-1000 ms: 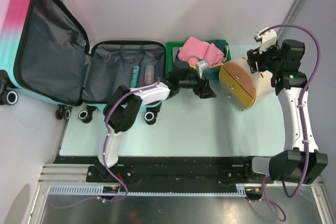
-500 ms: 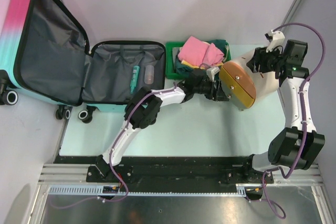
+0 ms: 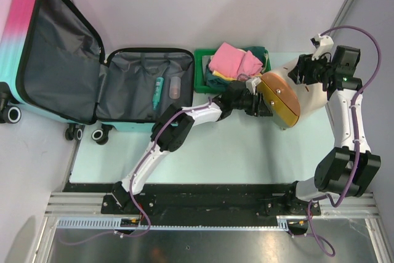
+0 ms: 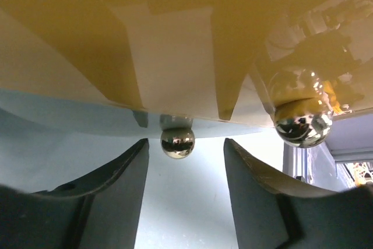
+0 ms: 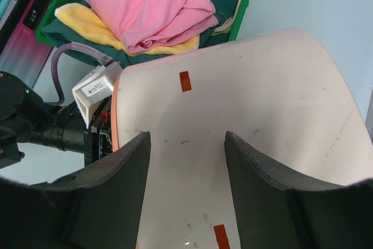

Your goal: Open, take out, and arrange the luggage

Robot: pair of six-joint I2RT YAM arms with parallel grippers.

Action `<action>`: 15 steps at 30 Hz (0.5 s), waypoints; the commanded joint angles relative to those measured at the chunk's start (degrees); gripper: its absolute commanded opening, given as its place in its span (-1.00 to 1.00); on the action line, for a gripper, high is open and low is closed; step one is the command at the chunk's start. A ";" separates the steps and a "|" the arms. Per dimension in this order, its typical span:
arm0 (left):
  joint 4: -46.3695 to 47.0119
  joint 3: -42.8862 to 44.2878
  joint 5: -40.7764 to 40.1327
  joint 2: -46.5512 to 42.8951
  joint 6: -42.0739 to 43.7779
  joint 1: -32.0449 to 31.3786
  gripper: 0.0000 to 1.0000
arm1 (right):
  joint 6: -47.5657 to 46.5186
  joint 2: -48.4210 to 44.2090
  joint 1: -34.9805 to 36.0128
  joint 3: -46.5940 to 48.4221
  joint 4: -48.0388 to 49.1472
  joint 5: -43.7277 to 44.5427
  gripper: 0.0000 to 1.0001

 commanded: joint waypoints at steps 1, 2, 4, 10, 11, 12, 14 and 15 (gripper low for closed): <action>1.93 4.26 -1.10 1.02 -1.40 -0.76 0.14 | 2.27 1.66 -0.10 -0.46 -8.42 0.61 0.17; 1.93 4.70 -1.54 1.28 -1.49 -0.76 0.11 | 2.36 1.74 -0.10 -0.55 -8.60 0.69 0.17; 1.93 5.23 -1.89 1.64 -1.58 -0.76 0.05 | 2.53 1.66 -0.10 -0.55 -8.95 0.61 0.16; 1.93 4.96 -1.45 2.25 -2.19 -0.76 -0.06 | 3.59 1.92 -0.10 -1.16 -8.78 0.78 0.15; 1.93 4.96 -1.54 2.17 -2.19 -0.76 -0.11 | 3.68 1.92 -0.10 -1.25 -8.78 0.61 0.14; 1.93 4.96 -1.63 2.16 -2.19 -0.76 -0.20 | 3.76 1.92 -0.10 -1.34 -8.69 0.69 0.14; 1.93 5.14 -1.63 2.16 -2.20 -0.76 -0.33 | 3.68 1.92 -0.10 -1.43 -8.69 0.87 0.14; 1.93 4.97 -1.54 1.99 -2.19 -0.76 -0.48 | 3.59 2.01 -0.10 -1.43 -8.60 1.05 0.13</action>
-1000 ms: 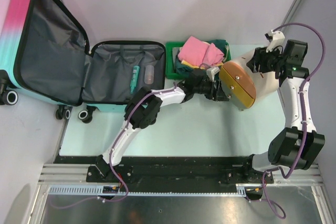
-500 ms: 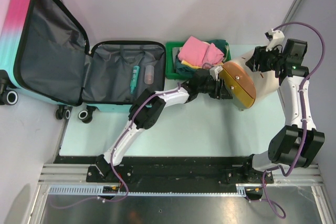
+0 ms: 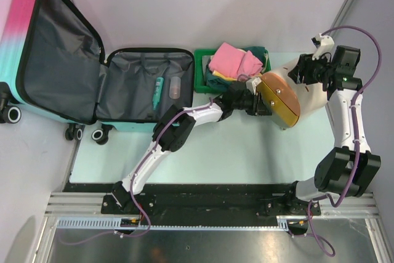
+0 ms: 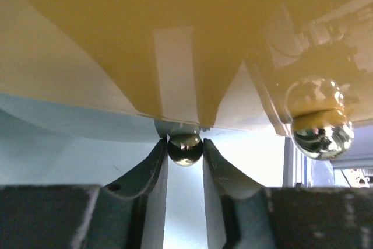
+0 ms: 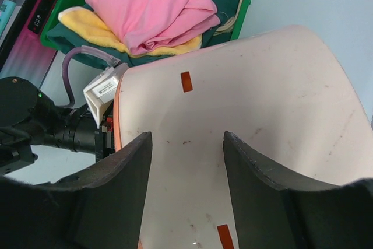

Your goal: Open, take out, and arrange the luggage

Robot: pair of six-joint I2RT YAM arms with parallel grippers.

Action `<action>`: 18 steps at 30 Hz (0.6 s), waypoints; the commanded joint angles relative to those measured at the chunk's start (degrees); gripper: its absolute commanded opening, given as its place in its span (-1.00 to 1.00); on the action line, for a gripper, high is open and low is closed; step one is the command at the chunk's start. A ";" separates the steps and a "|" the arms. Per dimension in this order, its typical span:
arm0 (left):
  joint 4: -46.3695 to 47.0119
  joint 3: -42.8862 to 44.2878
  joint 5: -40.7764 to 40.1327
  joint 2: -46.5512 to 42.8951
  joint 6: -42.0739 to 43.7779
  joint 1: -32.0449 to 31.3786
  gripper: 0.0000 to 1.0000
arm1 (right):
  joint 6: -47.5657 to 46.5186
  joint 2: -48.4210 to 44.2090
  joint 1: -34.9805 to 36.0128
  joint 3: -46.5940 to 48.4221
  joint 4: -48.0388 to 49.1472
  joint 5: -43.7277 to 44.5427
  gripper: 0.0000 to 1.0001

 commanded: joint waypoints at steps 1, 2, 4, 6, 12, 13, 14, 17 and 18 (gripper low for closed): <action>1.56 2.36 -0.23 -0.26 -0.34 -0.61 -0.54 | 1.93 2.07 -0.08 -1.43 -8.60 1.09 0.13; 1.56 2.01 -0.14 -0.61 -0.16 -0.61 -0.62 | 1.93 2.25 -0.08 -1.51 -8.43 1.35 0.13; 1.56 0.26 0.30 -2.10 0.28 -0.44 -0.89 | 1.84 2.25 -0.08 -1.51 -8.34 1.70 0.12; 1.65 -3.15 0.21 -4.73 0.45 -0.17 -1.00 | 1.66 2.60 -0.17 -1.51 -8.17 2.76 0.10; 2.70 -12.91 0.03 -10.80 2.39 1.32 -1.00 | 0.52 4.18 -1.57 -2.22 -7.73 4.61 0.02; 2.70 -13.71 0.12 -12.03 2.74 1.50 -1.00 | 0.35 4.45 -1.66 -2.31 -7.73 4.69 0.01; 2.70 -14.51 0.21 -12.65 2.91 1.67 -1.00 | 0.26 4.71 -2.01 -2.48 -7.64 4.78 0.00; 2.70 -17.67 0.65 -14.93 3.53 2.37 -1.00 | -0.36 5.41 -2.54 -2.57 -7.11 4.43 0.00; 2.70 -19.50 0.82 -15.64 3.62 2.72 -1.00 | -0.62 5.76 -2.72 -2.57 -6.85 4.34 0.00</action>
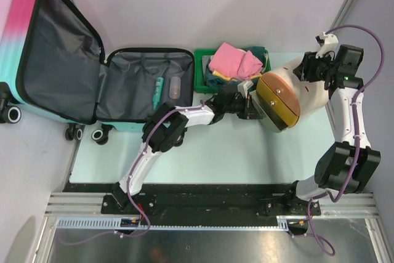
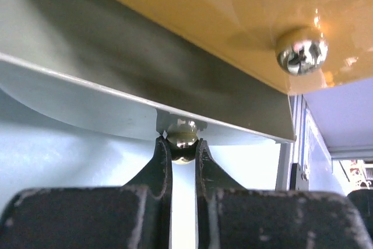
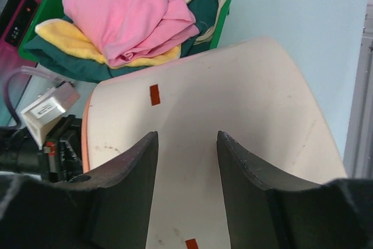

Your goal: Open, take out, and arrange the luggage

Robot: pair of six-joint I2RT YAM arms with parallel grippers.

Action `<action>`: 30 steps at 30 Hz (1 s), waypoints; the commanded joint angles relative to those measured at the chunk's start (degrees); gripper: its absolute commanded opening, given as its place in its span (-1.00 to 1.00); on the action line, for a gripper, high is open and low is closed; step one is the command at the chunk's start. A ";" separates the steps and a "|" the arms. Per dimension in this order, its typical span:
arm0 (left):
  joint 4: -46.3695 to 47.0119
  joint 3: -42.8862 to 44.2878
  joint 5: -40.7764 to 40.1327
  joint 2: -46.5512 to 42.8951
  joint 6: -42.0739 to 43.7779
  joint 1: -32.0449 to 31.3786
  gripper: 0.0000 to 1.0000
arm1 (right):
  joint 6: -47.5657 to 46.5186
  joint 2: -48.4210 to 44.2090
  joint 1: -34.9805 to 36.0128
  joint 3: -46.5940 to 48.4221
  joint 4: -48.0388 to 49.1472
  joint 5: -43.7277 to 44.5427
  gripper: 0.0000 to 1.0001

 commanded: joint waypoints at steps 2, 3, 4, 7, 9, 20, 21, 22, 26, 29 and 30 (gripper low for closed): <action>-0.42 -6.12 1.37 -8.19 3.05 1.63 -1.00 | -0.64 4.11 -1.10 -2.57 -9.56 3.03 0.00; -0.42 -8.31 1.37 -8.90 3.23 1.98 -1.00 | -0.73 4.11 -1.19 -2.57 -9.47 2.94 0.00; -0.42 -9.46 1.46 -9.51 3.40 2.16 -1.00 | -0.99 4.19 -1.19 -2.57 -9.55 2.86 0.00; -0.42 -13.60 1.64 -12.06 4.19 2.78 -1.00 | -1.61 4.28 -1.36 -2.57 -9.91 2.77 0.00; -0.42 -15.96 1.73 -13.56 4.98 3.13 -1.00 | -1.87 4.19 -1.36 -2.57 -10.26 2.59 0.00; -0.42 -18.44 2.42 -15.85 7.62 3.92 -0.46 | -1.70 4.63 -1.63 -2.57 -10.08 2.24 0.00; -0.51 -18.53 2.34 -16.28 8.15 3.92 -0.21 | -1.70 4.72 -1.63 -2.57 -9.99 2.15 0.00; -0.77 -18.79 2.08 -16.81 8.59 3.92 -0.01 | -1.61 4.72 -1.54 -2.57 -9.91 2.15 0.00; -2.35 -22.39 0.76 -25.04 13.68 4.27 0.44 | -1.70 4.81 -1.54 -2.57 -9.64 1.98 0.00; -6.74 -25.47 0.67 -30.51 19.03 5.85 0.54 | -1.87 4.90 -1.54 -2.57 -9.73 1.80 0.00; -10.32 -26.34 0.67 -34.01 21.75 6.64 0.54 | -1.87 4.90 -1.54 -2.57 -9.73 1.80 0.00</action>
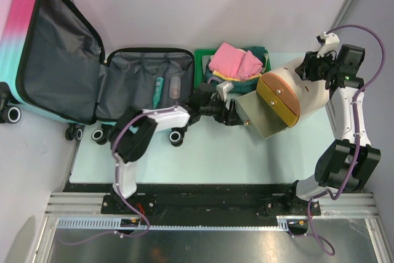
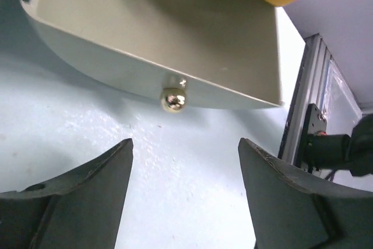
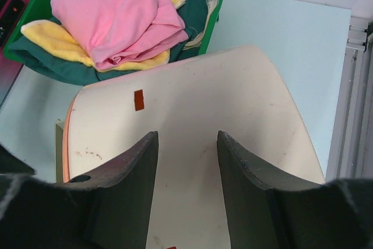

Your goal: Open, take out, and arrange the luggage

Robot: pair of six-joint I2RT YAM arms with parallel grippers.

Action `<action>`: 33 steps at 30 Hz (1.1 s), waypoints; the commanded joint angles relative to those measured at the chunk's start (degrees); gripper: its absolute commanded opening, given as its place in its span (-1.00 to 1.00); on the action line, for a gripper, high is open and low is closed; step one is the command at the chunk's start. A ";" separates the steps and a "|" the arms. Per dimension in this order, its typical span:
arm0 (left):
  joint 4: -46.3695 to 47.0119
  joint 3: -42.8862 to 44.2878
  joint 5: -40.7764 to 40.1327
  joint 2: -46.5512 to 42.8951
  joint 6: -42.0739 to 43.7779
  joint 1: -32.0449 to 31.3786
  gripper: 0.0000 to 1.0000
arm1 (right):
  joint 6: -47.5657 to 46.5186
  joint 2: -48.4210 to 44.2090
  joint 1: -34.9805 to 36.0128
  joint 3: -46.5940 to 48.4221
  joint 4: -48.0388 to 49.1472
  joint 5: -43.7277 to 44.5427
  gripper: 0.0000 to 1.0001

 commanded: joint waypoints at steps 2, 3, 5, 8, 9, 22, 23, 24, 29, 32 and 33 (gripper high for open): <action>-8.91 -1.87 -0.64 -15.36 11.35 6.24 0.54 | 0.66 3.83 -0.36 -2.57 -11.74 2.08 0.00; -12.32 -1.52 -0.73 -17.46 12.40 8.19 0.54 | 0.66 3.83 -0.36 -2.66 -11.65 2.08 0.00; -15.25 0.49 -1.78 -18.44 12.85 14.84 0.54 | 0.66 3.65 -0.27 -2.92 -11.04 2.08 0.00; -21.48 5.22 -7.22 -17.92 16.26 22.50 0.56 | 1.01 3.30 -0.36 -3.10 -10.34 2.17 0.00; -24.54 6.64 -9.06 -17.31 16.89 24.01 0.58 | 1.27 3.30 -0.27 -3.10 -10.25 2.09 0.00; -34.59 18.79 -12.59 -0.87 11.10 32.29 0.58 | 1.10 2.77 1.75 -3.10 -9.72 3.58 0.00; -34.77 18.61 -14.34 0.18 10.83 32.29 0.58 | 1.28 2.86 1.75 -3.10 -9.72 3.58 0.00; -34.86 18.52 -15.31 0.62 10.83 32.29 0.58 | 1.54 2.95 1.92 -3.10 -9.54 3.58 0.00; -35.03 19.66 -17.51 4.57 11.27 31.94 0.54 | 1.01 3.12 2.28 -3.10 -9.80 3.84 0.00; -34.95 21.42 -17.34 6.42 11.53 31.85 0.48 | 0.75 3.30 2.36 -3.10 -9.81 4.11 0.00; -34.95 21.94 -17.25 7.56 11.53 31.76 0.46 | 0.66 3.30 2.28 -3.10 -9.81 4.11 0.00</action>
